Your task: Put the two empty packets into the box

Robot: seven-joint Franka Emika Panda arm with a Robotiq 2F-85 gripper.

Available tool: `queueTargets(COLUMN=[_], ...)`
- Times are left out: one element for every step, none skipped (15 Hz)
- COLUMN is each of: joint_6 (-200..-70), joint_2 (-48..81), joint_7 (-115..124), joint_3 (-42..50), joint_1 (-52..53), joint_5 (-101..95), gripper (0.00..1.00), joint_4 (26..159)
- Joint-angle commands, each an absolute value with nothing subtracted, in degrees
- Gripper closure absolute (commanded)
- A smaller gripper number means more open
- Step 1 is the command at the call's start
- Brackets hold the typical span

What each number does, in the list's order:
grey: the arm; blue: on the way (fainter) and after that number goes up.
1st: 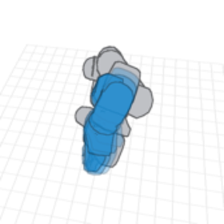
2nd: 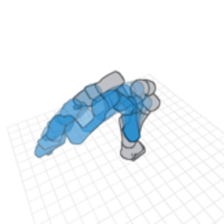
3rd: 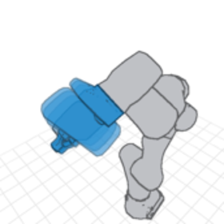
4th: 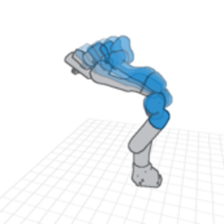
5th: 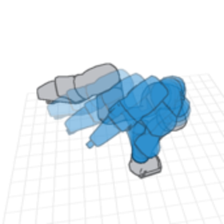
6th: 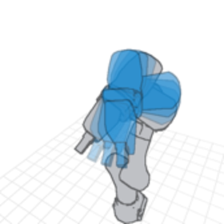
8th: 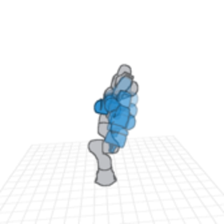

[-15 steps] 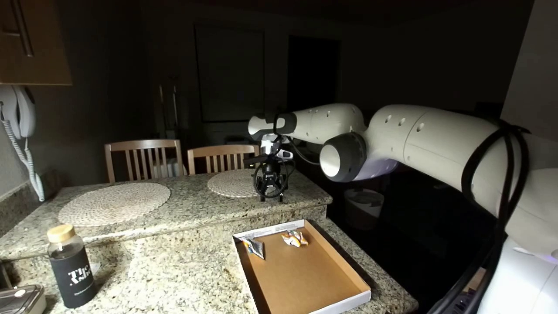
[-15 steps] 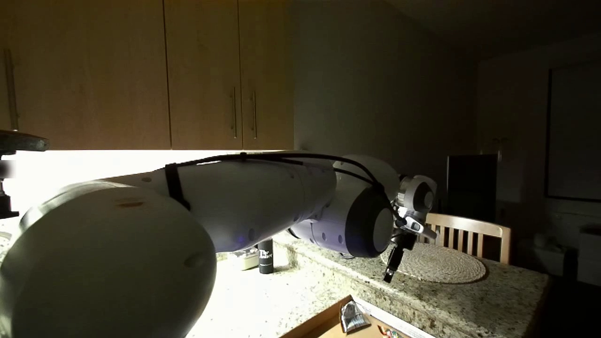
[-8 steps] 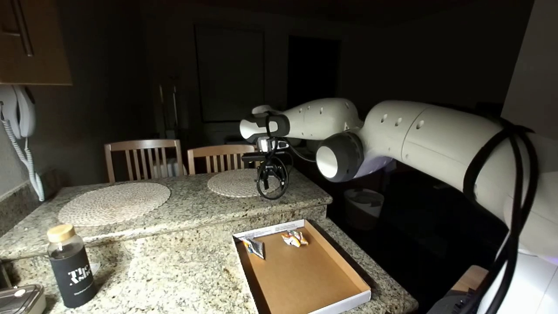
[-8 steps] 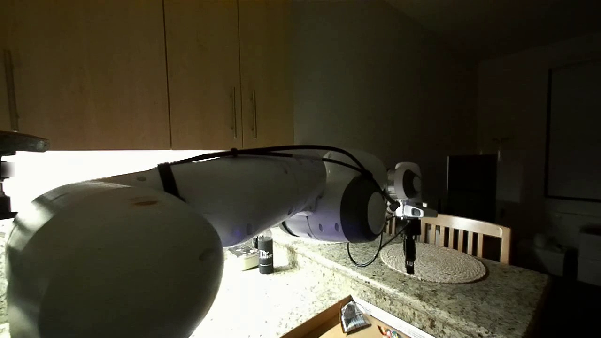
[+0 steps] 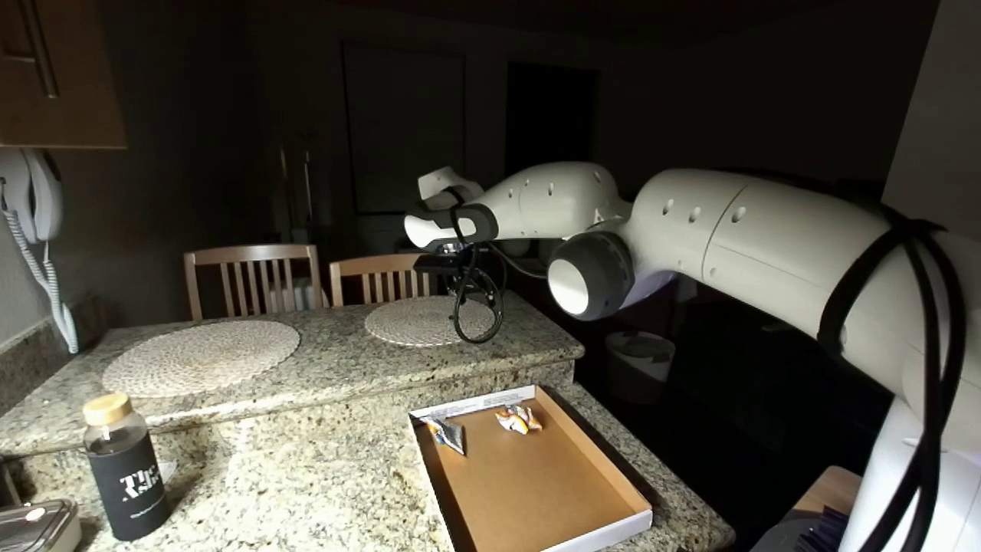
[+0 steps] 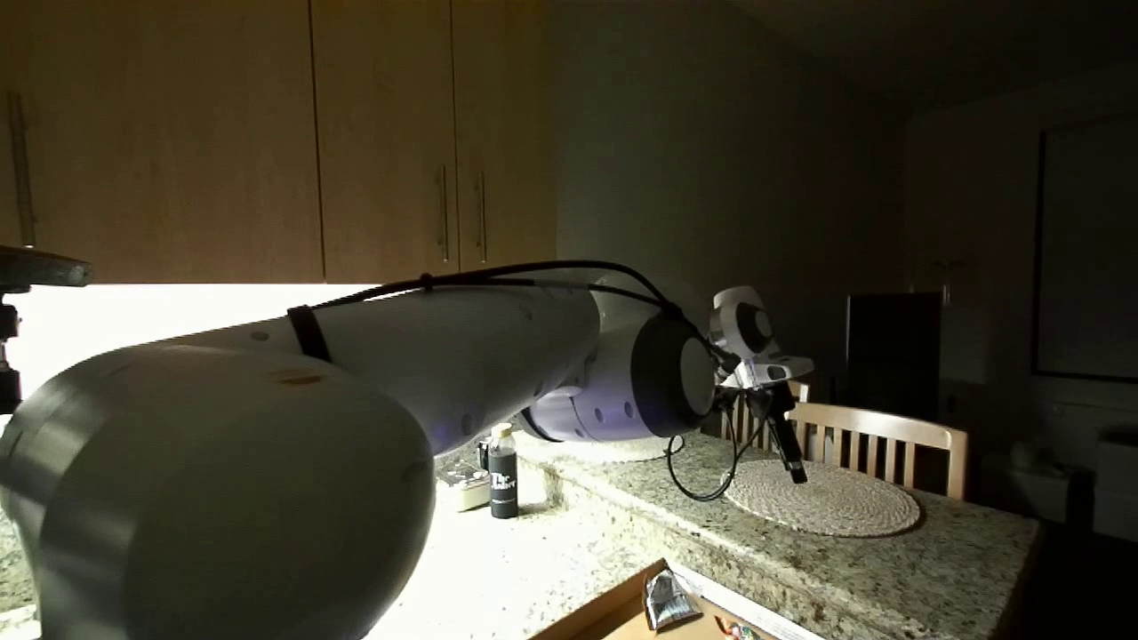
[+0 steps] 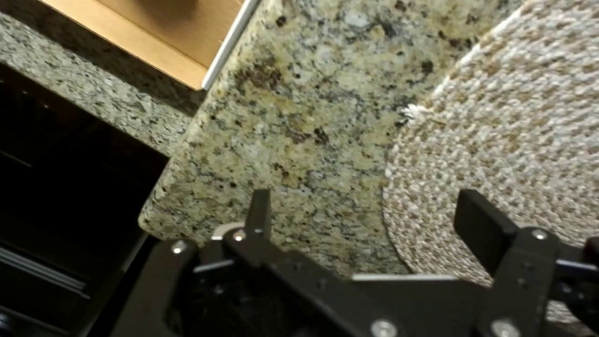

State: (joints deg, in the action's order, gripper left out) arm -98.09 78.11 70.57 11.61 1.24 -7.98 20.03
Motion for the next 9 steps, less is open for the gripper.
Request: queueTargets(joint_6=[-104.7, -107.3, -110.2, -111.9, -112.9, -113.9, -114.0, -112.8, -113.1], joint_2=[76.9, 77.0, 77.2, 77.2, 77.4, 77.5, 77.1, 77.8, 77.8], joint_7=[64.6, 62.4, 59.6, 56.9, 53.6, 50.4, 47.1, 53.4, 51.0], joint_3=[9.5, 8.6, 7.8, 7.1, 5.8, 4.5, 3.6, 6.0, 5.1], joint_1=[-1.0, -1.9, -2.9, -3.9, -5.2, -6.5, -7.9, -5.6, -6.8], joint_5=[-6.9, -6.1, -5.5, -4.9, -4.4, -3.6, -2.0, -4.6, -3.8], gripper=[0.00, 0.00, 0.00, 0.00, 0.00, 0.00, 0.00, 0.00, 0.00], joint_4=[20.3, 20.4, 20.4, 20.4, 20.0, 20.0, 20.5, 20.0, 20.0])
